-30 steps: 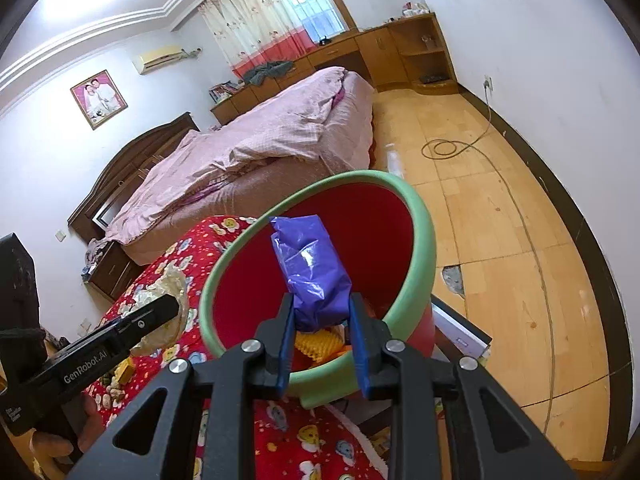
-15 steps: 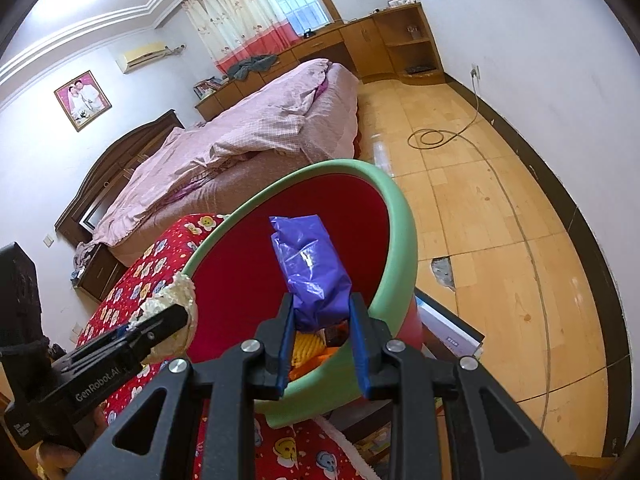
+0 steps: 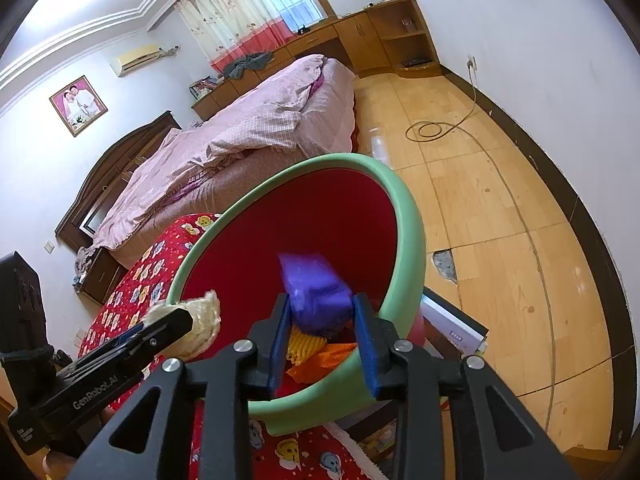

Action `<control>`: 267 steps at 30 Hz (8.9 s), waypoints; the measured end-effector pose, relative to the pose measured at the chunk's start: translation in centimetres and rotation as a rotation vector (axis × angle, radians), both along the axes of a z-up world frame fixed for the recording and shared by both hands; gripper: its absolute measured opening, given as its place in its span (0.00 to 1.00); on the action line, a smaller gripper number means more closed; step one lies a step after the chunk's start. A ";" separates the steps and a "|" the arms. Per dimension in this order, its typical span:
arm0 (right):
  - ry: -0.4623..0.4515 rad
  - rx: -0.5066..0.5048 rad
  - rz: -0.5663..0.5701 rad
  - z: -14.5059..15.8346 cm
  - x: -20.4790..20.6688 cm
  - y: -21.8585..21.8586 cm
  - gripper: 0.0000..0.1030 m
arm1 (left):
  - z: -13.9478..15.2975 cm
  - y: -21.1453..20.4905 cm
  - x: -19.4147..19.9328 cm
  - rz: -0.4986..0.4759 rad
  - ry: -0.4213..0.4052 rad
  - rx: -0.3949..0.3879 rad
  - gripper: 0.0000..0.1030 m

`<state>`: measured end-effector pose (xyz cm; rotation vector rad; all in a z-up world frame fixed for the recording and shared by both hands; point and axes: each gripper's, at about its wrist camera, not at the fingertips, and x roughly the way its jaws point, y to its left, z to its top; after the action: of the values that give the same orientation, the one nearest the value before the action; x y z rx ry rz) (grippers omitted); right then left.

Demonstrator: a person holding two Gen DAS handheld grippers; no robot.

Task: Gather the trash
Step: 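Open both tools to drop the tissue and wrapper into the bucket, then move both tools back over the green packet and peanuts on the quilt, then grasp the green snack packet with the left tool while the right tool grasps the yellow box, then carry the green packet and yellow box over the red bucket, then open both tools to drop the packet and box into the bucket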

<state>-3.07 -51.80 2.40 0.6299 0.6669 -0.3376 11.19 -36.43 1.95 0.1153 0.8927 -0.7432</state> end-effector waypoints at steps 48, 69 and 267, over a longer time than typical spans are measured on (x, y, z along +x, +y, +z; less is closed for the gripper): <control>-0.060 -0.060 0.230 4.2 1.7 13.2 0.78 | 4.4 21.4 -2.0 0.406 -0.048 -0.077 0.48; 0.015 -0.078 0.361 2.2 7.4 21.5 0.84 | 2.1 31.3 0.9 0.610 -0.013 -0.055 0.54; -0.061 -0.057 0.004 3.6 -0.9 1.6 0.65 | 2.6 0.6 0.9 -0.007 -0.036 -0.044 0.68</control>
<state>-4.00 -50.23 6.04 0.5826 0.5979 -0.3313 12.09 -35.78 4.58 0.0930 0.8414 -0.7642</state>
